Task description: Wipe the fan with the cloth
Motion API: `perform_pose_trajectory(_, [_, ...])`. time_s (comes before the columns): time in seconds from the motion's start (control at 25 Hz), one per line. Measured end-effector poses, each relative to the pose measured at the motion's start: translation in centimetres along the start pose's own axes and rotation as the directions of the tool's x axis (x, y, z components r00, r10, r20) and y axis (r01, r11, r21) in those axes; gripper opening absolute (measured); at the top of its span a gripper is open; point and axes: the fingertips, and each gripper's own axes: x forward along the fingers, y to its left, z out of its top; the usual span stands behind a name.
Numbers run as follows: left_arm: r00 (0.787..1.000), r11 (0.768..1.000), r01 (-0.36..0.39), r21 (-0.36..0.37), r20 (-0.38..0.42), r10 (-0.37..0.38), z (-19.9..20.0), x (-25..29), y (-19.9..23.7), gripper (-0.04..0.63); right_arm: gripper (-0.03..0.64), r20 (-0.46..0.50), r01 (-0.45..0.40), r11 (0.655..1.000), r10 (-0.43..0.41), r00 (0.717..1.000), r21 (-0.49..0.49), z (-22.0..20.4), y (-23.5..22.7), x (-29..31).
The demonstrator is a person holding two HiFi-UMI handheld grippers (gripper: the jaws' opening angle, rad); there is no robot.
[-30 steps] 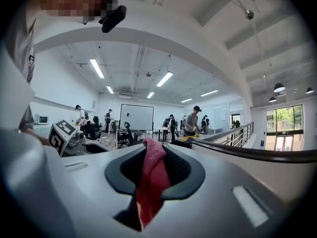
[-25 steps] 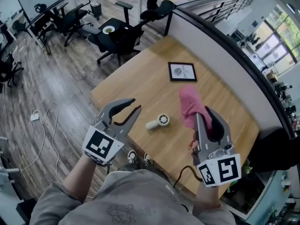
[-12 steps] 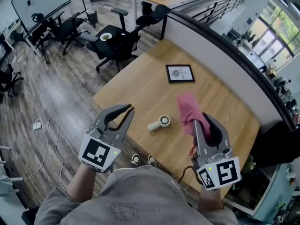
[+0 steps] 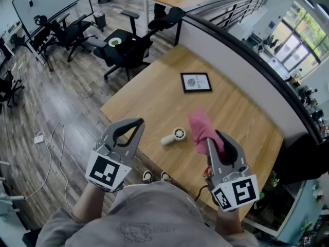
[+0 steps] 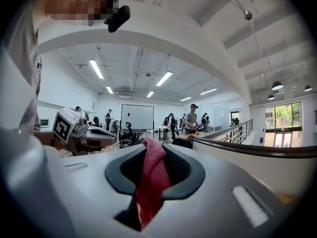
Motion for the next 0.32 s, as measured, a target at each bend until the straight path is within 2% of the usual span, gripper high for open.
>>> perform_pose_trajectory(0.32, [1.000, 1.000, -0.005, -0.011, -0.005, 0.005, -0.79, -0.28, -0.07, 0.003, 0.071, 0.004, -0.008, 1.000, 0.008, 1.000, -0.003, -0.25, 0.72, 0.19])
